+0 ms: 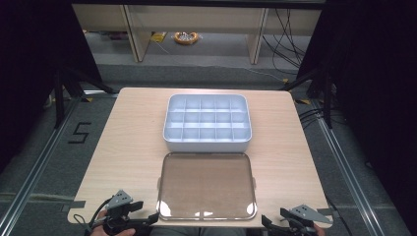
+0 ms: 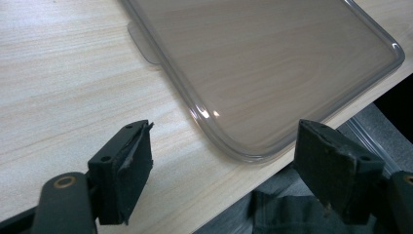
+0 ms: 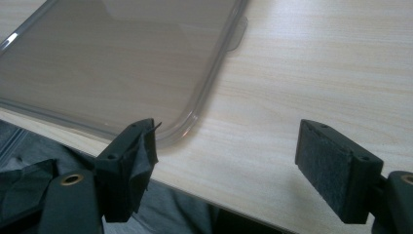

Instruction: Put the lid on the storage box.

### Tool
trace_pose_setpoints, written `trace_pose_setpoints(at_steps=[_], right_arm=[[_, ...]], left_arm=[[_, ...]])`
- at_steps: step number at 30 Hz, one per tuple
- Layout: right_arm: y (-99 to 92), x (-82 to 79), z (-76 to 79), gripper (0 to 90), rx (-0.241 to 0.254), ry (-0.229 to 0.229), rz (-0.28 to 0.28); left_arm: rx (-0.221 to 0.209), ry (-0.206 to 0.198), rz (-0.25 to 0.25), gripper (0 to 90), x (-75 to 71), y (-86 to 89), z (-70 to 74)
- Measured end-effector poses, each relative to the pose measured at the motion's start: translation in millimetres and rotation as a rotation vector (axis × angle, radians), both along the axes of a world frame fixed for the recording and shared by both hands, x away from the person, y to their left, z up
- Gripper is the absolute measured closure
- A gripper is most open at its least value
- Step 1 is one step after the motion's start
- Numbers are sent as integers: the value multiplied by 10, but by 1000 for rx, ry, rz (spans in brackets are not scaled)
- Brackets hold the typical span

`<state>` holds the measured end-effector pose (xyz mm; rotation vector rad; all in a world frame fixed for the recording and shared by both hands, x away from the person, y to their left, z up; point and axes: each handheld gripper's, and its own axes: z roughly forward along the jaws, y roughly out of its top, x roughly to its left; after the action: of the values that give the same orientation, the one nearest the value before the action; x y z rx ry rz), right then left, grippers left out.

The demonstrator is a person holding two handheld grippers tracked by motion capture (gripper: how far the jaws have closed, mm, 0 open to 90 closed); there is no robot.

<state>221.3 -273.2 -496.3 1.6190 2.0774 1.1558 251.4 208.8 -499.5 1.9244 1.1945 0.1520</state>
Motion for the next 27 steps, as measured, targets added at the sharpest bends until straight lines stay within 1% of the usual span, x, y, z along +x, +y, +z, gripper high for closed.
trace_pose_setpoints(at_steps=[1,2,3,4,5,7,8,9,10,11,12,13,14,15,16,17,18,19,20,21,22,23,24,25,26,27], right_arm=[[-2,-2,3,249,-3,7,2],[-14,4,-4,250,3,4,12],[11,-10,0,250,36,31,-10],[-5,5,-10,251,30,8,0],[-10,20,-25,252,51,0,18],[-16,20,-15,253,52,18,10],[-16,20,-15,253,52,18,10],[-22,28,-16,256,36,17,4],[-18,32,-17,257,41,17,2],[-12,30,-10,257,59,26,3],[-15,37,-12,257,59,13,9],[-6,44,-19,257,75,10,4],[6,48,-21,257,101,22,-1],[6,48,-21,257,101,22,-1],[0,65,-36,257,114,14,12],[18,84,-47,258,120,13,10],[25,91,-40,258,134,33,4],[62,68,-12,258,184,80,-11],[62,68,-12,258,184,80,-11],[39,110,-43,260,158,33,26],[66,136,-45,260,152,30,15],[66,136,-45,260,152,30,15],[73,145,-31,260,156,29,26],[94,158,-37,259,163,24,8],[113,152,-18,256,180,53,1],[99,172,-27,253,188,37,30]], left_arm=[[-4,1,1,210,2,-1,0],[-4,1,1,207,2,-1,0],[-34,4,8,207,-11,-25,0],[-34,4,8,206,-11,-25,0],[-40,4,6,206,-10,-31,-2],[-42,2,2,207,-9,-33,-2],[-43,3,1,207,-8,-35,-3],[-40,7,-2,210,-8,-39,-7],[-38,13,-6,211,-8,-38,-6],[-42,17,-7,214,-9,-42,-7],[-46,20,-10,223,-10,-44,-9],[-46,20,-10,229,-10,-44,-9],[-49,19,-10,231,-9,-54,-15],[-49,19,-10,235,-9,-54,-15],[-51,20,-8,235,-8,-58,-15],[-51,21,-10,242,-7,-58,-14],[-46,23,-11,247,-7,-62,-12],[-52,25,-11,251,-9,-78,-16],[-52,25,-11,253,-9,-78,-16],[-52,25,-17,253,-8,-85,-19],[-61,37,-19,260,-8,-107,-24],[-61,37,-19,261,-8,-107,-24],[-57,37,-25,265,-6,-125,-28],[-58,38,-30,271,-4,-132,-27],[-59,39,-25,276,-5,-149,-25],[-59,37,-33,280,2,-156,-27]])
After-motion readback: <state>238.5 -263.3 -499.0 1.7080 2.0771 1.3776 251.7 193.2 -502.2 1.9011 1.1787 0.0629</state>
